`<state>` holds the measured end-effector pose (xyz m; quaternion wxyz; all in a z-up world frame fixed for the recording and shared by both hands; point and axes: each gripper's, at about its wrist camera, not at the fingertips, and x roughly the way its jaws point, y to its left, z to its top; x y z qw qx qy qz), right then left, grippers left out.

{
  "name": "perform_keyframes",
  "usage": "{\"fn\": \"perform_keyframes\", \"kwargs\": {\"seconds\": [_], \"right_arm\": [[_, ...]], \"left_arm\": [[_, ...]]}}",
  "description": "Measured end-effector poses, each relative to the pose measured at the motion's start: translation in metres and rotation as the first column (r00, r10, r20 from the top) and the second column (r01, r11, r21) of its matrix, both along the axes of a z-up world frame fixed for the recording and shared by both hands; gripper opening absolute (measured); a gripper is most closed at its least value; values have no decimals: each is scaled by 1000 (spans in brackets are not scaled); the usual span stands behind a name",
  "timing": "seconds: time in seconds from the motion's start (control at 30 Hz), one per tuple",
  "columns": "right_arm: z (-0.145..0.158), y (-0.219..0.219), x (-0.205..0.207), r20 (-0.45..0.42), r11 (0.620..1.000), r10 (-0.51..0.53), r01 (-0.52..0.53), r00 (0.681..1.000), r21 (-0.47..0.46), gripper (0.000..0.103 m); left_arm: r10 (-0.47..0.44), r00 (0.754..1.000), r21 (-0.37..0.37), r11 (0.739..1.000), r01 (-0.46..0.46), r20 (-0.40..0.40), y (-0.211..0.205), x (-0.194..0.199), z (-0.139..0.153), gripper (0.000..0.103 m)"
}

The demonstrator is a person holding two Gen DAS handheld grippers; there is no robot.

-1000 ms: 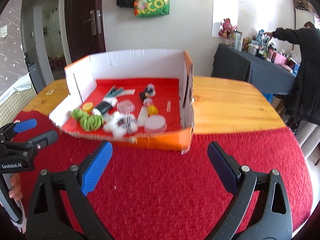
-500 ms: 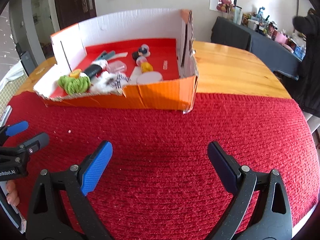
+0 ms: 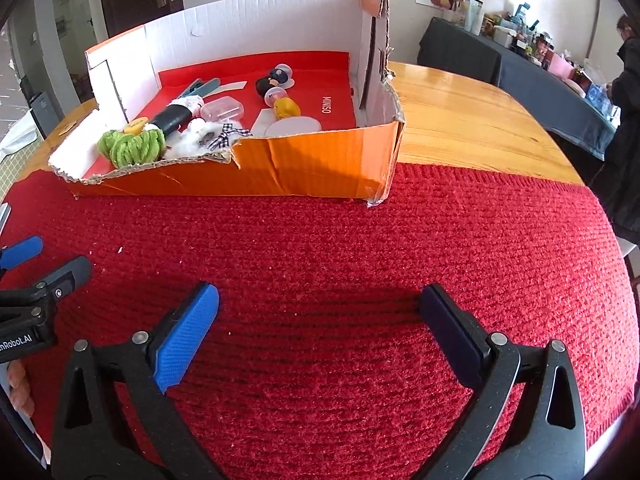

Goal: Organize objects

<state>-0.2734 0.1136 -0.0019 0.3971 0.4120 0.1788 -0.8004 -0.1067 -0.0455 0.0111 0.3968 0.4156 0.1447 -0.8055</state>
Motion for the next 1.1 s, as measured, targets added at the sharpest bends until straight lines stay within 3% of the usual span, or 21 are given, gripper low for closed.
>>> {"fn": "perform_keyframes", "kwargs": {"seconds": [1.1], "right_arm": [[1, -3, 4, -12, 1000, -25, 25, 1000, 3, 103]], "left_arm": [[5, 1000, -18, 1000, -5, -4, 5, -7, -3, 103]]}}
